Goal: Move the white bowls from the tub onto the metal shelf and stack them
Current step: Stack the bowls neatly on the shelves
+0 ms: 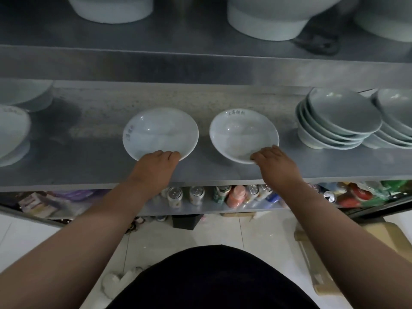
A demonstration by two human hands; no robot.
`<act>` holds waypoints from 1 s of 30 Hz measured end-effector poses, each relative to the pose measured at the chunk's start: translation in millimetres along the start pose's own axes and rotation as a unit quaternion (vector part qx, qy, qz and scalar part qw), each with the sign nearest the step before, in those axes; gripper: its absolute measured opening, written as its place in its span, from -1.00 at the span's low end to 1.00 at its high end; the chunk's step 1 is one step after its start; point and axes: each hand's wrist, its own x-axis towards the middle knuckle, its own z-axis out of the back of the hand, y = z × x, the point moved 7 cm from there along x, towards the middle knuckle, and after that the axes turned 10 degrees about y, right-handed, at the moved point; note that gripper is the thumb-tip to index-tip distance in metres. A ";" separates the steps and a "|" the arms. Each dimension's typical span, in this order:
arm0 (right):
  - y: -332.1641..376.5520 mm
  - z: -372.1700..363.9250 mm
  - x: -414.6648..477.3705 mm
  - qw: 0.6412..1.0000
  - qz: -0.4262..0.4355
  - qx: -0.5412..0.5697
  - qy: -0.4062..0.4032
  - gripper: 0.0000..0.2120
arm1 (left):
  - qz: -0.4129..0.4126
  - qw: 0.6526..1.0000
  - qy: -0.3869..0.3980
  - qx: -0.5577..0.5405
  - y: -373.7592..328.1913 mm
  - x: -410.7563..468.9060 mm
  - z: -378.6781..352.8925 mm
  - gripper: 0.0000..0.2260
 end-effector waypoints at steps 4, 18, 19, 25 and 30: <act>-34.2 -2.2 1.8 1.000 0.006 0.003 0.019 -0.65 | 0.007 1.000 -0.026 0.003 -39.8 29.4 5.0 -0.63; -93.3 -9.1 1.4 0.992 0.003 -0.014 0.127 -0.69 | 0.038 0.999 0.029 -0.003 -92.2 82.5 13.8 -0.71; -92.7 -8.9 1.3 0.992 -0.001 -0.015 0.128 -0.69 | 0.040 0.998 0.041 0.002 -92.0 83.4 13.1 -0.69; -92.4 -12.0 0.6 0.993 -0.013 0.003 0.115 -0.70 | 0.018 0.999 0.046 0.012 -90.4 82.3 11.4 -0.69; -94.4 -14.4 3.0 0.994 -0.012 0.011 0.108 -0.73 | 0.036 0.996 0.071 0.033 -92.3 84.0 12.6 -0.65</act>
